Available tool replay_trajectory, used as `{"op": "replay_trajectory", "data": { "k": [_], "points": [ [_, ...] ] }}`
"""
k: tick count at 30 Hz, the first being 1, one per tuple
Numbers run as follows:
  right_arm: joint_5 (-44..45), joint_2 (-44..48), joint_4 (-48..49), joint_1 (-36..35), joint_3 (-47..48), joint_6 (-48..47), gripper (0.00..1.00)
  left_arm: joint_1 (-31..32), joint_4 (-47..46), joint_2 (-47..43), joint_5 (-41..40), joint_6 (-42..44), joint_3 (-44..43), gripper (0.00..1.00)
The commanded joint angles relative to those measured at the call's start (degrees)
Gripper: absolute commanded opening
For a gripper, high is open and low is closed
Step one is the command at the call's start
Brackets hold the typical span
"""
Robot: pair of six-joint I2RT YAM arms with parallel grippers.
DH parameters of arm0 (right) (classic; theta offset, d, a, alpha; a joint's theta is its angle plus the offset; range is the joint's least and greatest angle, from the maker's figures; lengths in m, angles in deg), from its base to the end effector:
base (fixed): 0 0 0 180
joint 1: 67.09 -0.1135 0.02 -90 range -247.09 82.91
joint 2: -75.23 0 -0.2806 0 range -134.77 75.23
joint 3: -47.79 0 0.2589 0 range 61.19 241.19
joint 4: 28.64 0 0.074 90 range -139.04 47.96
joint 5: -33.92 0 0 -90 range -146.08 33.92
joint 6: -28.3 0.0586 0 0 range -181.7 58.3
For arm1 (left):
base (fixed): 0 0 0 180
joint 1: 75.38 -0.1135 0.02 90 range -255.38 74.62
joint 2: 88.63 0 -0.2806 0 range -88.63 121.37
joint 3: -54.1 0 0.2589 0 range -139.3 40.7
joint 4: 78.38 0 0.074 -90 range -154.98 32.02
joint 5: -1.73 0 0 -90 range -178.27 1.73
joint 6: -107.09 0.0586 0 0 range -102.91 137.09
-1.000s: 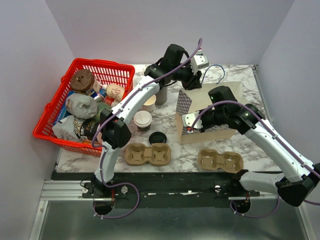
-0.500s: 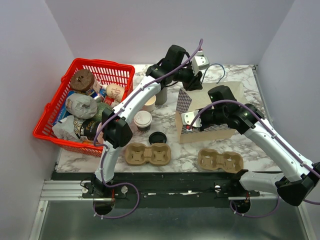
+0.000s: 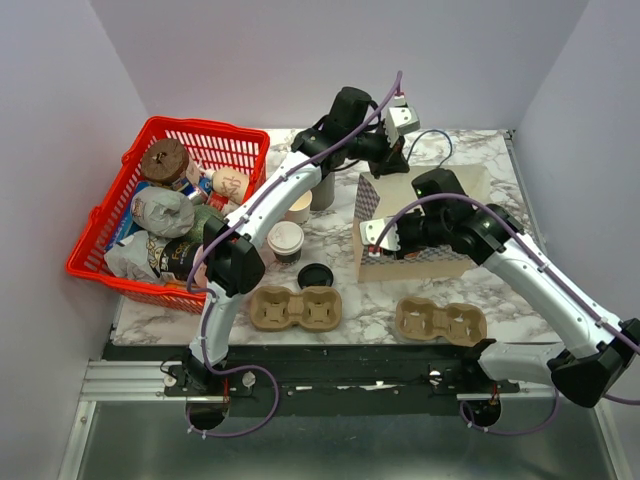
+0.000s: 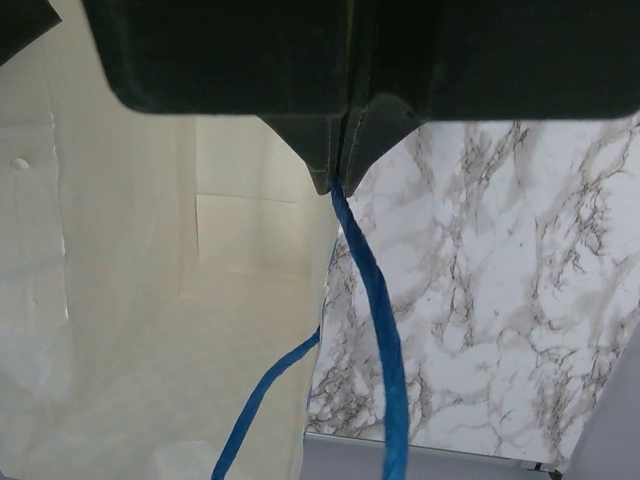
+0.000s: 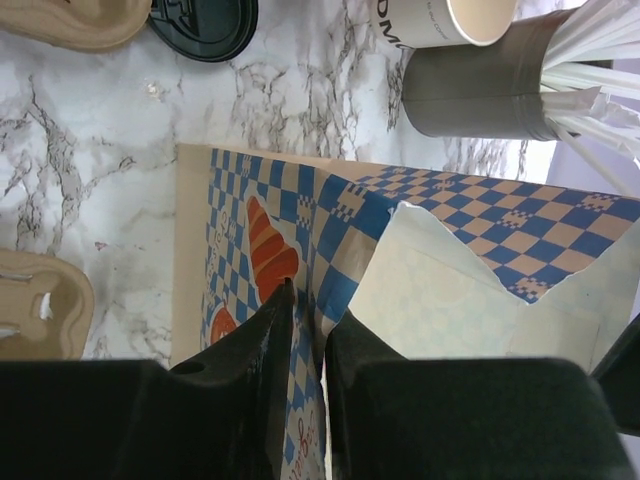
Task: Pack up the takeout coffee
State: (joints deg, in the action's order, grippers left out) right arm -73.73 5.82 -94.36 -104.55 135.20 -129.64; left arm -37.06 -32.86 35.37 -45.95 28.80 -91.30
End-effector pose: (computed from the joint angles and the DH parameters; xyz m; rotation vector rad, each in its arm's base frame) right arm 0.1915 0.1691 0.3601 -1.9564 1.3129 0.1133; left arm 0.3875 -0.3565 0.3926 1.2732 1.5670 -1.0297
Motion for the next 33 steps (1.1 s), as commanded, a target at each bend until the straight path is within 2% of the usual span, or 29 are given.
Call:
{"op": "replay_trajectory", "data": {
  "k": [1,2,6,9,13,19,23,33],
  "points": [
    [1.21,-0.99,2.13,-0.34,4.72,5.35,0.35,0.00,-0.92,-0.78,1.01,1.38,-0.80,0.00],
    [1.56,-1.17,2.13,-0.25,5.86,8.15,0.38,-0.09,-0.57,-1.48,0.66,2.35,-0.28,0.00],
    [1.40,-1.87,-1.63,-0.25,13.68,16.33,0.71,-1.32,-0.39,-3.15,-1.45,5.25,1.05,0.00],
    [-1.50,-1.09,-6.98,-0.17,18.08,21.52,0.76,-2.55,-0.65,-3.77,-1.81,5.87,1.14,0.00],
    [-4.41,3.56,-11.92,0.45,17.83,24.44,0.75,-3.96,-1.09,-4.04,-2.42,6.58,0.96,0.00],
    [-6.96,12.43,-21.33,1.50,7.39,22.24,0.67,-4.84,-1.44,-4.30,-2.60,7.28,0.52,0.00],
    [-6.09,17.36,-21.25,1.50,-1.40,19.78,0.65,-4.84,-2.15,-3.51,-1.81,5.61,0.61,0.00],
    [2.26,21.50,-18.36,1.50,-22.58,17.32,0.60,-4.84,-3.47,-3.42,-1.02,2.71,1.66,0.00]
  ]
}}
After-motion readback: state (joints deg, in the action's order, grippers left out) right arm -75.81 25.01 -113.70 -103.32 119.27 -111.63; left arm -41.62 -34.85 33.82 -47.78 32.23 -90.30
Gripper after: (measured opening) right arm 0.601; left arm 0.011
